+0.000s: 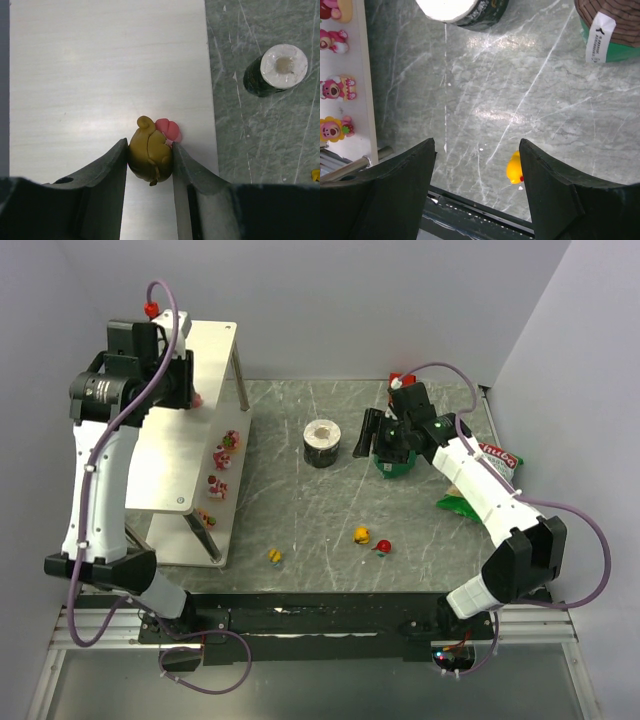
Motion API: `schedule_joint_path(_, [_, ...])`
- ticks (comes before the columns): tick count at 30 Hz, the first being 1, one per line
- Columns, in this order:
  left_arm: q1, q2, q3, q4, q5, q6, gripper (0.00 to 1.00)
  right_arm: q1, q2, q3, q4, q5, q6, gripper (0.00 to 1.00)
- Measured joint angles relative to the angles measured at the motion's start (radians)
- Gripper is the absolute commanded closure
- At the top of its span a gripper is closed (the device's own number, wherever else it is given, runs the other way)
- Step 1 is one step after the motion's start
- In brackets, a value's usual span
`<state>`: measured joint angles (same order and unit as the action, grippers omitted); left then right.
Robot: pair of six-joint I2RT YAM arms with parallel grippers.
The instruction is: Place and organize the plastic toys onto the shelf
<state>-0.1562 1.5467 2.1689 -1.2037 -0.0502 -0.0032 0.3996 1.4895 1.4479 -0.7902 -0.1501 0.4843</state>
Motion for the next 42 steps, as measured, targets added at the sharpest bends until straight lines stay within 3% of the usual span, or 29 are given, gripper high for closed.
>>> schedule_joint_path(10, [0.001,-0.191,-0.093,-0.037,-0.022,-0.018,0.99,0.088,0.051,0.090,0.019,0.018,-0.037,0.23])
schedule_joint_path(15, [0.001,-0.210,-0.159,-0.043,-0.010,-0.016,0.99,0.152,0.064,0.171,0.134,-0.060,-0.057,0.27])
schedule_joint_path(22, [0.002,-0.236,-0.231,0.015,0.008,-0.016,0.99,0.235,0.152,0.339,0.373,-0.236,-0.083,0.48])
schedule_joint_path(29, [0.002,-0.242,-0.235,0.016,0.031,-0.015,0.99,0.303,0.309,0.413,0.612,-0.360,-0.035,0.54])
schedule_joint_path(35, [-0.007,-0.242,-0.235,0.016,0.050,-0.015,0.99,0.351,0.483,0.581,0.702,-0.390,0.009,0.61])
schedule_joint_path(42, [-0.030,-0.242,-0.237,0.019,0.053,0.012,0.99,0.396,0.578,0.742,0.766,-0.418,0.068,0.87])
